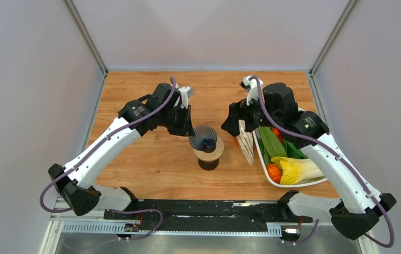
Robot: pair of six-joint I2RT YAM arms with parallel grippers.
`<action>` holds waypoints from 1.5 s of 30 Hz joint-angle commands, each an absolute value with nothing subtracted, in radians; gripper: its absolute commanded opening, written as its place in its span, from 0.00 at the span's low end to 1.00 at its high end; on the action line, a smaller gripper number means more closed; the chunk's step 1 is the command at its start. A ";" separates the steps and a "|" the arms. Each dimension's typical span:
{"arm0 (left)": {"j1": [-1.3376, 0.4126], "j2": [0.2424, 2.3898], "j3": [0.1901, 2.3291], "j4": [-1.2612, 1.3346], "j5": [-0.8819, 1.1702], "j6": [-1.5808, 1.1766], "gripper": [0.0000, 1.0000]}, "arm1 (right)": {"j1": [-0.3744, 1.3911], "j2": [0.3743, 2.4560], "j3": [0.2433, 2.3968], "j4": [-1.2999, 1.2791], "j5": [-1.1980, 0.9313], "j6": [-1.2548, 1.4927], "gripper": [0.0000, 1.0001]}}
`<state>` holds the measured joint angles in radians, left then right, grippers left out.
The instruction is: Place the coffee filter in the dripper
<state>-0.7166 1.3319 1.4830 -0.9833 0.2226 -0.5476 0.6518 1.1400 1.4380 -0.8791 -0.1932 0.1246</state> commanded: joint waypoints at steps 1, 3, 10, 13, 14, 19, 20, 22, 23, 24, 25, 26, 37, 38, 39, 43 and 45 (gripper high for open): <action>-0.715 1.330 1.459 -0.855 0.223 -0.605 0.00 | 0.637 1.118 1.385 -0.768 -0.349 0.323 0.87; -0.715 1.334 1.451 -0.836 0.225 -0.611 0.00 | 0.635 1.124 1.358 -0.751 -0.349 0.348 0.86; -0.715 1.343 1.399 -0.797 0.232 -0.623 0.00 | 0.635 1.151 1.315 -0.716 -0.370 0.377 0.81; -0.715 1.339 1.368 -0.783 0.213 -0.616 0.00 | 0.635 1.160 1.297 -0.707 -0.365 0.369 0.76; -0.715 1.337 1.363 -0.774 0.214 -0.615 0.00 | 0.635 1.167 1.293 -0.701 -0.366 0.358 0.73; -0.715 1.355 1.345 -0.747 0.212 -0.602 0.00 | 0.633 1.189 1.273 -0.695 -0.365 0.314 0.64; -0.715 1.367 1.346 -0.737 0.214 -0.595 0.00 | 0.632 1.187 1.262 -0.695 -0.370 0.310 0.63; -0.715 1.387 1.348 -0.722 0.229 -0.577 0.00 | 0.631 1.184 1.244 -0.695 -0.374 0.300 0.61; -0.714 1.395 1.348 -0.719 0.229 -0.574 0.00 | 0.630 1.184 1.237 -0.695 -0.374 0.294 0.60; -0.713 1.399 1.347 -0.718 0.229 -0.574 0.00 | 0.628 1.186 1.232 -0.696 -0.372 0.288 0.59; -0.714 1.403 1.344 -0.720 0.226 -0.574 0.00 | 0.623 1.188 1.226 -0.696 -0.366 0.283 0.59; -0.714 1.405 1.341 -0.720 0.219 -0.573 0.00 | 0.618 1.191 1.220 -0.698 -0.356 0.284 0.58; -0.714 1.412 1.320 -0.735 0.185 -0.570 0.00 | 0.565 1.247 1.198 -0.687 -0.492 0.323 0.48; -0.715 1.411 1.316 -0.736 0.185 -0.569 0.00 | 0.565 1.247 1.195 -0.684 -0.497 0.326 0.48; -0.715 1.412 1.316 -0.736 0.184 -0.570 0.00 | 0.565 1.247 1.191 -0.679 -0.502 0.331 0.48; -0.715 1.420 1.310 -0.728 0.191 -0.573 0.00 | 0.565 1.255 1.183 -0.662 -0.522 0.344 0.47; -0.715 1.424 1.310 -0.723 0.194 -0.572 0.00 | 0.564 1.260 1.170 -0.661 -0.513 0.351 0.45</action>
<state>-0.7147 1.4185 1.3151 -0.7605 0.1989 -0.5850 0.5652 1.2533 1.1900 -0.7166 -0.4843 0.3225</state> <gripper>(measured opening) 0.018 0.465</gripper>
